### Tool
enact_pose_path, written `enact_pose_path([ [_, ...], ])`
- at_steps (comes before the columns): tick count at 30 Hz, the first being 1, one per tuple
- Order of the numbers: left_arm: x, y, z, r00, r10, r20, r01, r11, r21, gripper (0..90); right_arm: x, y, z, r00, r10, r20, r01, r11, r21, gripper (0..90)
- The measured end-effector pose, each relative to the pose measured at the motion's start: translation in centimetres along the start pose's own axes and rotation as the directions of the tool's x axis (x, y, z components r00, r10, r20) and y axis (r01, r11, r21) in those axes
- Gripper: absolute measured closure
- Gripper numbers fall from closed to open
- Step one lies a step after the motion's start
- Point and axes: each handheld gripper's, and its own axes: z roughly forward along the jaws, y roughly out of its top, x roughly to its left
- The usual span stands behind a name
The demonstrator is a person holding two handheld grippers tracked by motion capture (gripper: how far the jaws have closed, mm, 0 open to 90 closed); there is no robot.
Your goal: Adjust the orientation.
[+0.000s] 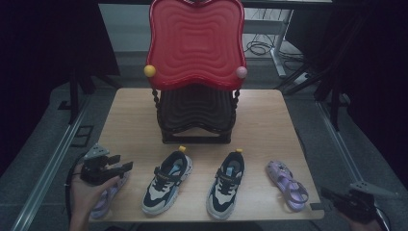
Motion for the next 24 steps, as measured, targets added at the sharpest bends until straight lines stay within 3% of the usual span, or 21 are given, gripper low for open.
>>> enact_pose_path([
  [5,0.0,0.0,0.0,1.0000,-0.003,0.000,0.003,1.0000,0.001,40.3,1.0,2.2,0.5,0.9993,-0.031,-0.018,0.031,0.999,-0.035,88.9],
  [16,-0.1,0.0,0.2,1.0000,-0.001,0.001,0.001,1.0000,0.005,40.3,2.7,4.8,1.9,0.9957,-0.069,-0.062,0.064,0.996,-0.069,88.9],
  [22,-0.4,-0.1,0.6,1.0000,0.005,0.008,-0.005,0.9998,0.017,40.3,4.1,6.8,2.9,0.9894,-0.103,-0.103,0.093,0.991,-0.097,88.8],
  [23,-0.3,-0.1,0.4,0.9993,0.002,0.038,-0.002,1.0000,0.008,40.1,4.3,6.9,3.2,0.9885,-0.108,-0.106,0.098,0.991,-0.095,88.8],
  [24,-0.3,-0.1,0.4,0.9993,0.002,0.038,-0.002,1.0000,0.008,40.0,4.3,6.9,3.2,0.9885,-0.108,-0.106,0.098,0.991,-0.095,88.8],
])
